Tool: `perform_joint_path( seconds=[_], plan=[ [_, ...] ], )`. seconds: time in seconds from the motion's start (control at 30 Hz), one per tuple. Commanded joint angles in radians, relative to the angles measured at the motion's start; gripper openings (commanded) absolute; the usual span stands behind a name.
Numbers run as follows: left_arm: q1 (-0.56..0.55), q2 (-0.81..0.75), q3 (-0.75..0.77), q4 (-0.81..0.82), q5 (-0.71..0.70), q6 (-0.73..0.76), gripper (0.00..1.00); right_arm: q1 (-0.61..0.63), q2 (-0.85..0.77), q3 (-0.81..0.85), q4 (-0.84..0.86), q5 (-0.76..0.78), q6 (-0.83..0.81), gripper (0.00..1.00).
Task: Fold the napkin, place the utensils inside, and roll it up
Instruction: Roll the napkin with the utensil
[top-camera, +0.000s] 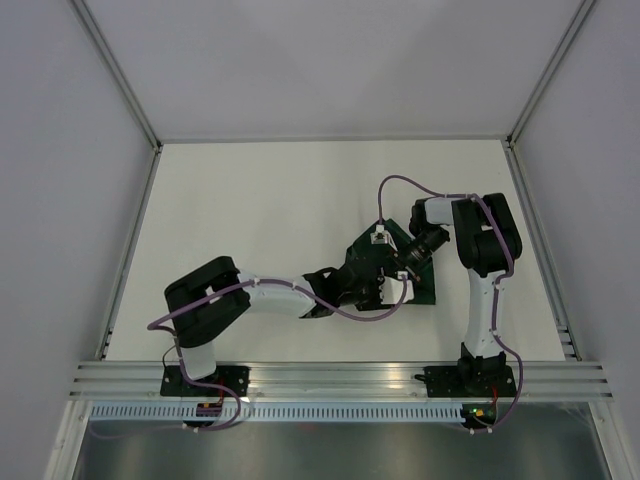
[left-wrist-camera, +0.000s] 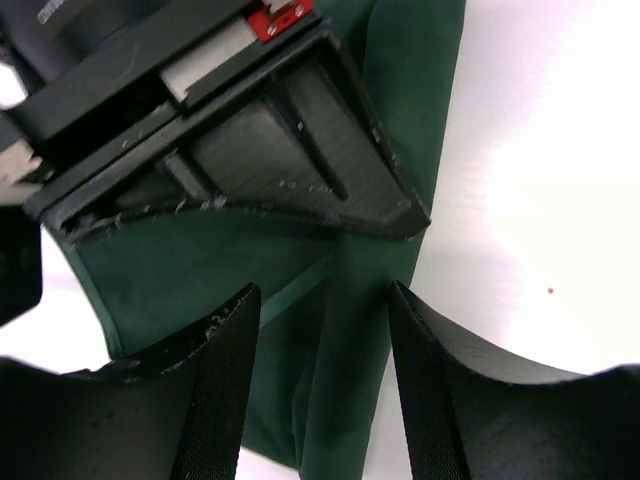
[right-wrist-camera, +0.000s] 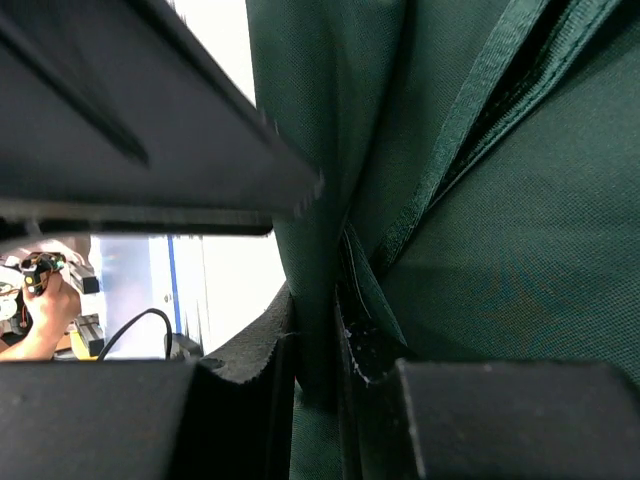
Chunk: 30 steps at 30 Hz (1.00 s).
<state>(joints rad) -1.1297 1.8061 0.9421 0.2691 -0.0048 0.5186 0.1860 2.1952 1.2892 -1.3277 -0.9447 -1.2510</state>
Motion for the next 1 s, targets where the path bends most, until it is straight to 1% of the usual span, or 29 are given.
perform_joint_path(
  seconds=[0.0, 0.2, 0.27, 0.33, 0.37, 0.4, 0.47, 0.5, 0.57, 0.6, 0.67, 0.7, 0.77, 0.8, 0.87, 0.9, 0.97],
  plan=[
    [-0.005, 0.039, 0.057, -0.016, 0.052, 0.046, 0.6, -0.003, 0.024, 0.028, 0.041, 0.0, -0.062, 0.15],
    [-0.001, 0.094, 0.093, -0.036, 0.111, 0.009, 0.58, -0.005, 0.035, 0.036, 0.036, 0.0, -0.062, 0.15],
    [0.004, 0.104, 0.104, -0.056, 0.127, -0.005, 0.56, -0.006, 0.037, 0.038, 0.035, 0.003, -0.061, 0.15],
    [0.019, 0.114, 0.11, -0.067, 0.164, -0.026, 0.52, -0.006, 0.038, 0.042, 0.035, 0.004, -0.059, 0.15],
    [0.027, 0.117, 0.124, -0.099, 0.184, -0.035, 0.5, -0.006, 0.038, 0.044, 0.035, 0.006, -0.057, 0.15],
    [0.042, 0.121, 0.132, -0.114, 0.202, -0.058, 0.44, -0.006, 0.038, 0.045, 0.035, 0.007, -0.056, 0.15],
    [0.059, 0.137, 0.159, -0.146, 0.253, -0.08, 0.36, -0.006, 0.037, 0.047, 0.036, 0.007, -0.053, 0.16],
    [0.08, 0.142, 0.167, -0.172, 0.276, -0.106, 0.3, -0.005, 0.035, 0.048, 0.041, 0.007, -0.047, 0.16],
    [0.103, 0.157, 0.187, -0.192, 0.348, -0.133, 0.24, -0.006, 0.034, 0.05, 0.044, 0.009, -0.039, 0.16],
    [0.128, 0.167, 0.196, -0.224, 0.376, -0.156, 0.16, -0.006, 0.032, 0.05, 0.048, 0.011, -0.036, 0.17],
    [0.148, 0.193, 0.224, -0.254, 0.449, -0.178, 0.12, -0.006, 0.028, 0.05, 0.053, 0.011, -0.028, 0.18],
    [0.168, 0.203, 0.233, -0.29, 0.478, -0.193, 0.08, -0.006, 0.025, 0.048, 0.056, 0.011, -0.027, 0.2],
    [0.182, 0.234, 0.257, -0.321, 0.548, -0.203, 0.04, -0.006, 0.015, 0.048, 0.061, 0.007, -0.015, 0.22],
    [0.192, 0.245, 0.27, -0.34, 0.568, -0.21, 0.02, -0.006, 0.011, 0.048, 0.068, 0.006, -0.01, 0.27],
    [0.203, 0.268, 0.3, -0.39, 0.643, -0.222, 0.02, -0.006, -0.014, 0.044, 0.084, 0.001, 0.011, 0.32],
    [0.214, 0.294, 0.316, -0.416, 0.664, -0.232, 0.02, -0.01, -0.025, 0.042, 0.096, 0.003, 0.018, 0.4],
    [0.223, 0.312, 0.34, -0.459, 0.71, -0.239, 0.02, -0.016, -0.066, 0.038, 0.119, 0.004, 0.041, 0.48]
  ],
)
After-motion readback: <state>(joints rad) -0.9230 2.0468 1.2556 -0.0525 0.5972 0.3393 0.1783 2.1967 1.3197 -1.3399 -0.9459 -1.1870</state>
